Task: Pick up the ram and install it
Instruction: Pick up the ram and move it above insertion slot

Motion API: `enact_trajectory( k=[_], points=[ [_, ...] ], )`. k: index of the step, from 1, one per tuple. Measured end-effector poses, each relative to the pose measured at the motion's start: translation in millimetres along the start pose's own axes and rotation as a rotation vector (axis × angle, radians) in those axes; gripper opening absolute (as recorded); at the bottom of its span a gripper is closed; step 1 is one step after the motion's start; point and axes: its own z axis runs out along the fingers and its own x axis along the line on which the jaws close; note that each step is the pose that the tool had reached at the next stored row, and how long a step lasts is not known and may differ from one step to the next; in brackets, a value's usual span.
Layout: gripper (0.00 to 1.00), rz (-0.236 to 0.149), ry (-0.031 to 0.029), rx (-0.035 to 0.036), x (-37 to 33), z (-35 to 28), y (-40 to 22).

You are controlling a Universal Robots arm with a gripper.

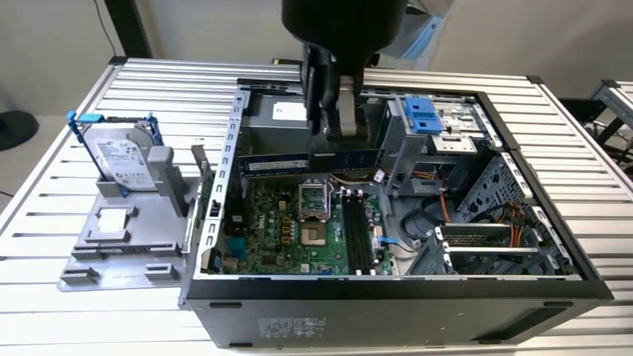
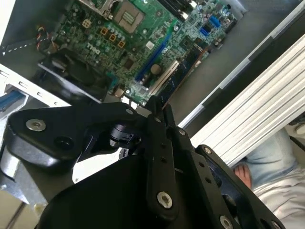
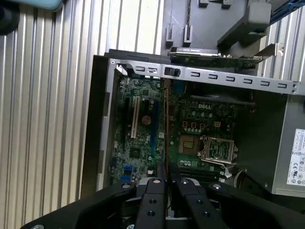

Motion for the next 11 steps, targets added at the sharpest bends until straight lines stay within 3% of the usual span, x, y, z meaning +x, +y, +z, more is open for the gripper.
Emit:
enact_trajectory(
  k=[11],
  points=[
    [0.0,0.0,0.0,0.0,4.6,-1.4,-49.9]
  ],
)
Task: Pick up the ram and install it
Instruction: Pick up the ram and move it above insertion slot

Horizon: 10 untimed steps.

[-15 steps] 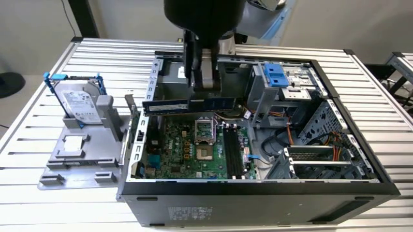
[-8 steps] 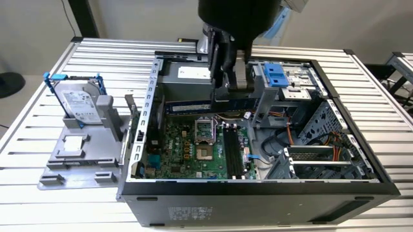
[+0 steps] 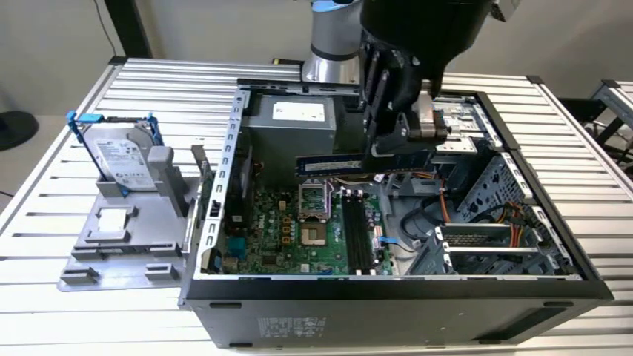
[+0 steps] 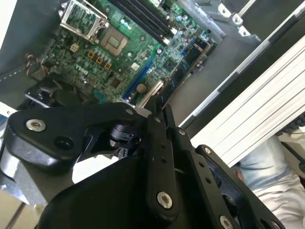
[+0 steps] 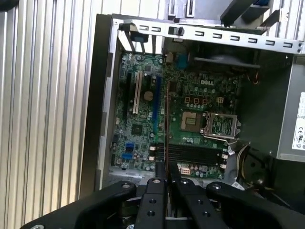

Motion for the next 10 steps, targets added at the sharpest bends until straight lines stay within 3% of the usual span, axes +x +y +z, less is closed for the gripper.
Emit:
enact_trajectory(
  k=[10],
  points=[
    [0.0,0.0,0.0001,0.0,4.1,-1.3,-45.5]
  ],
)
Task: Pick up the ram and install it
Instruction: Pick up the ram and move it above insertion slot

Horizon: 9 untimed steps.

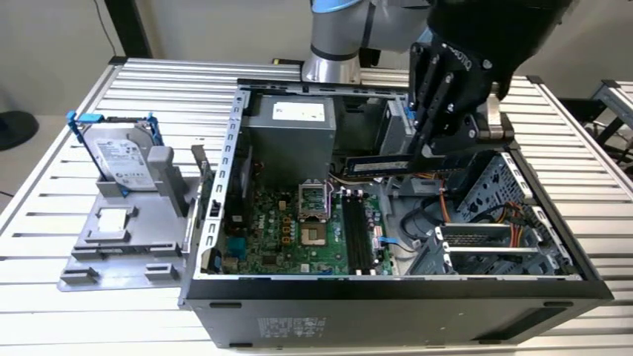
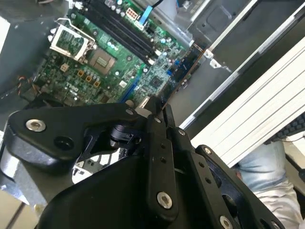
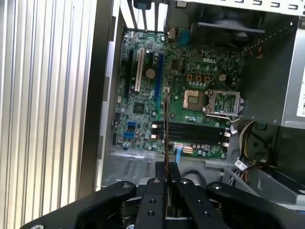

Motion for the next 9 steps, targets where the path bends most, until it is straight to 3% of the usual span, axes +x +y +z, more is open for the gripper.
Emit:
enact_trajectory(
  k=[3,7,9],
  points=[
    [0.0,0.0,-0.0001,0.0,1.0,-0.3,-10.8],
    [0.0,0.001,-0.0001,0.0,0.4,-0.2,-11.1],
    [0.0,0.002,-0.0001,0.0,-3.9,-0.1,-11.3]
  ],
)
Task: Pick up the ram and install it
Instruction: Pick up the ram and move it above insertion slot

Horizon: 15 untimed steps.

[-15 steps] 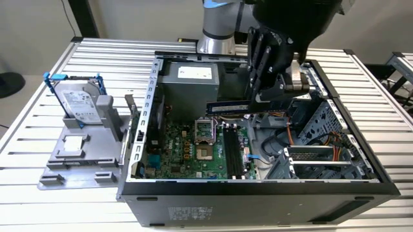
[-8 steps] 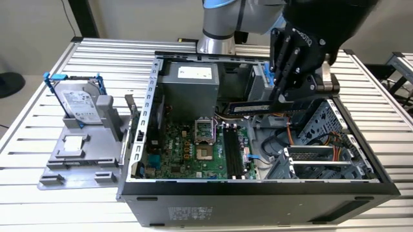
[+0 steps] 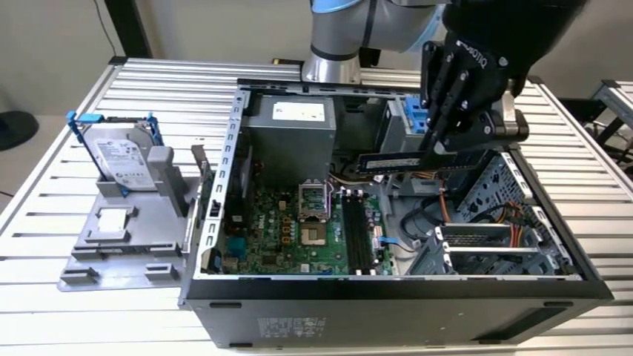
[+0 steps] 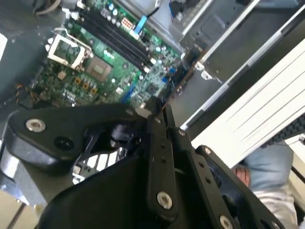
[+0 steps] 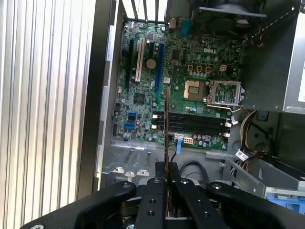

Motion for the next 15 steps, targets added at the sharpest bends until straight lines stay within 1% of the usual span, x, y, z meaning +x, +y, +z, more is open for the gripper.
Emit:
enact_trajectory(
  k=[3,7,15],
  points=[
    [0.0,0.002,-0.0001,0.0,-7.8,0.9,-0.4],
    [0.0,0.004,-0.0001,0.0,-16.4,2.3,-0.2],
    [0.0,0.008,-0.0003,-0.0001,-33.9,4.3,2.4]
  ],
)
